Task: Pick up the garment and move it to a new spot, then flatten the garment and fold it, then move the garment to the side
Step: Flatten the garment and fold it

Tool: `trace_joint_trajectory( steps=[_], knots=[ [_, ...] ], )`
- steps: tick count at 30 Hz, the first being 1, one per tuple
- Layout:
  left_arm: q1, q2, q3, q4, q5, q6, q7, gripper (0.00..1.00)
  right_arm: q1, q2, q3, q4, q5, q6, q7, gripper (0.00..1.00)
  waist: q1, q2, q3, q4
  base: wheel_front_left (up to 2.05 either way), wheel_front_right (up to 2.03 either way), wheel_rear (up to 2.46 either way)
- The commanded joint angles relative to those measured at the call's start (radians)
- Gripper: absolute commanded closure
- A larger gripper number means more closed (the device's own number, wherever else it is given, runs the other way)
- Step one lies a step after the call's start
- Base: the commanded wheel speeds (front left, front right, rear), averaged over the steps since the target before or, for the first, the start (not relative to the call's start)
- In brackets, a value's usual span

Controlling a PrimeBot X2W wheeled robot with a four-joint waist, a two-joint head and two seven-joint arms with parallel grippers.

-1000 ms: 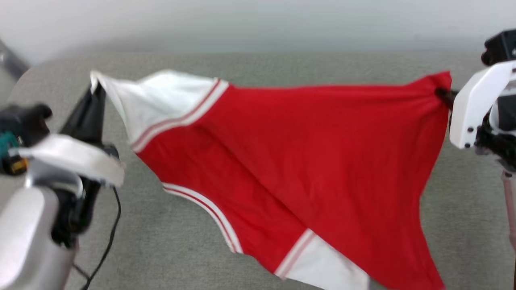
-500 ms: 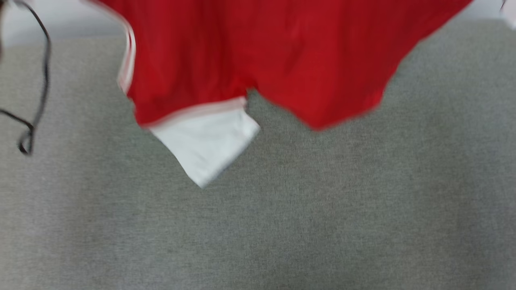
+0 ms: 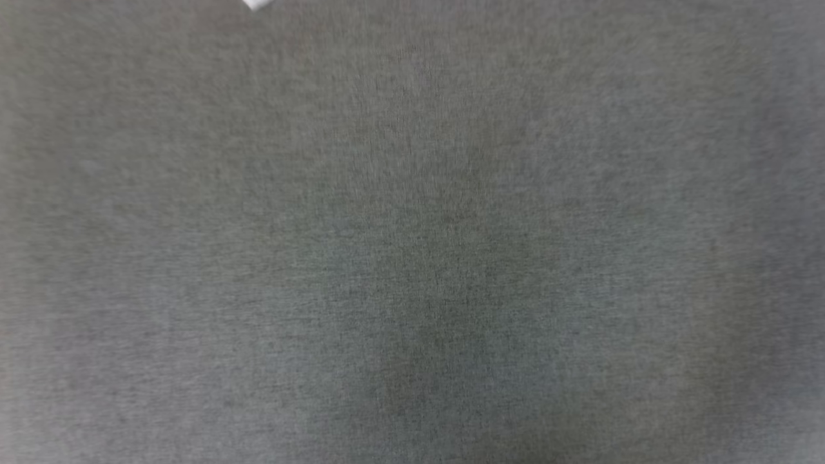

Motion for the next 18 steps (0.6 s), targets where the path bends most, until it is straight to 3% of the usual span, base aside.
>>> trace_joint_trajectory(
  steps=[1, 8, 18],
  knots=[
    [-0.047, 0.013, 0.002, 0.02, 0.011, -0.004, -0.014, 1.0, -0.054, -0.002, 0.005, 0.024, -0.012, -0.002, -0.032, 1.0, -0.0002, 0.0, 0.116, -0.008, 0.0, 0.0, 0.0],
    [-0.143, 0.001, -0.006, 0.095, 0.01, -0.023, -0.049, 1.0, -0.188, 0.004, 0.048, 0.148, -0.013, -0.002, -0.134, 1.0, -0.0002, 0.0, 0.228, -0.008, 0.0, 0.0, 0.0],
    [-0.095, -0.022, -0.012, 0.239, -0.048, -0.058, -0.111, 1.0, -0.231, -0.003, 0.157, 0.33, 0.043, -0.002, -0.228, 1.0, -0.0002, 0.0, 0.27, 0.005, 0.0, 0.0, 0.0]
  ],
)
